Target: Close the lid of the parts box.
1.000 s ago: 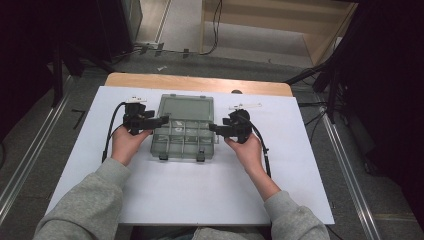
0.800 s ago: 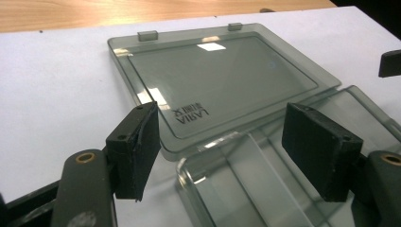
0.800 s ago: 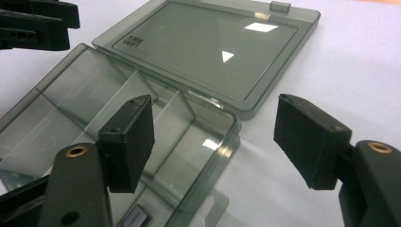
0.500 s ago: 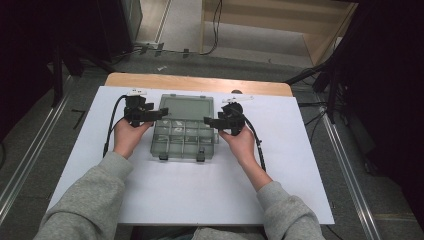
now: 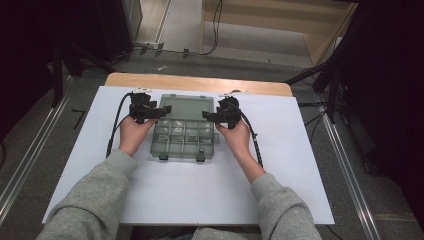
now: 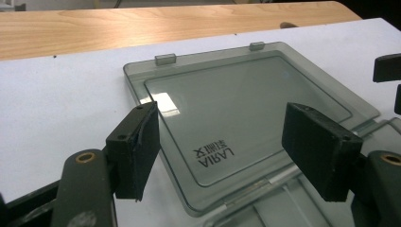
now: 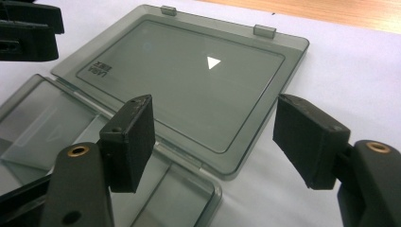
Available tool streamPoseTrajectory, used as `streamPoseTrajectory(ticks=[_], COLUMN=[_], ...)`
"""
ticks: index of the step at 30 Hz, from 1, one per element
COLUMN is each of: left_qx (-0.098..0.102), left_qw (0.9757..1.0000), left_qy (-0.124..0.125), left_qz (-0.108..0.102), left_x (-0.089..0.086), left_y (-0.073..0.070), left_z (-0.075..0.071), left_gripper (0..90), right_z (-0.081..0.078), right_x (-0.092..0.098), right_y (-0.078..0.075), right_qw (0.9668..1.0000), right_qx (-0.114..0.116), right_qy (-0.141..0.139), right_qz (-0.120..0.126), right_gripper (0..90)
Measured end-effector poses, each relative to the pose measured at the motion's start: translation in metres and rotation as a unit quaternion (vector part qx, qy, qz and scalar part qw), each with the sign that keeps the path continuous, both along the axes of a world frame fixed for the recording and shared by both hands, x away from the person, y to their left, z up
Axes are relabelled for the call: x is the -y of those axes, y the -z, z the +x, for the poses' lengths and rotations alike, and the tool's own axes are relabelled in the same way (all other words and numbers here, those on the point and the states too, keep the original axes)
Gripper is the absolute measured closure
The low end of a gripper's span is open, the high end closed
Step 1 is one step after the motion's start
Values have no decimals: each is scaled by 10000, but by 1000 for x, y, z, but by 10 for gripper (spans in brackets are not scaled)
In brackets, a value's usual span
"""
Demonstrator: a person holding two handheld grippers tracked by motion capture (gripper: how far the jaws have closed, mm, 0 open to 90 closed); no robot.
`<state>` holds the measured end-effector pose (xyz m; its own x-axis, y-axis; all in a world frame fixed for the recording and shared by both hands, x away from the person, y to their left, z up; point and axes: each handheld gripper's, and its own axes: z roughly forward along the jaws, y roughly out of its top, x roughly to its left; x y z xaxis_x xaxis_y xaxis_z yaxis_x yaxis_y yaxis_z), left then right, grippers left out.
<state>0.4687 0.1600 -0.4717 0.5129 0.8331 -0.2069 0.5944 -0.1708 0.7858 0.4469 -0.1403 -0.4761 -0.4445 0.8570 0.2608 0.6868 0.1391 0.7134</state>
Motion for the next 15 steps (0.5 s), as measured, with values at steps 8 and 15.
streamPoseTrajectory(ticks=[8, 15], left_qx=[47, -46], left_qw=[9999, 9998], left_qy=[-57, -96], left_qz=[147, 191], left_x=[5, 7], left_y=[11, 17], left_z=[5, 12], left_gripper=[287, 287], right_z=[8, 14], right_x=[-4, -4], right_y=[8, 17], right_qw=[9998, 9993], right_qx=[-38, -113], right_qy=[144, 315], right_qz=[-133, -153], right_gripper=[288, 287])
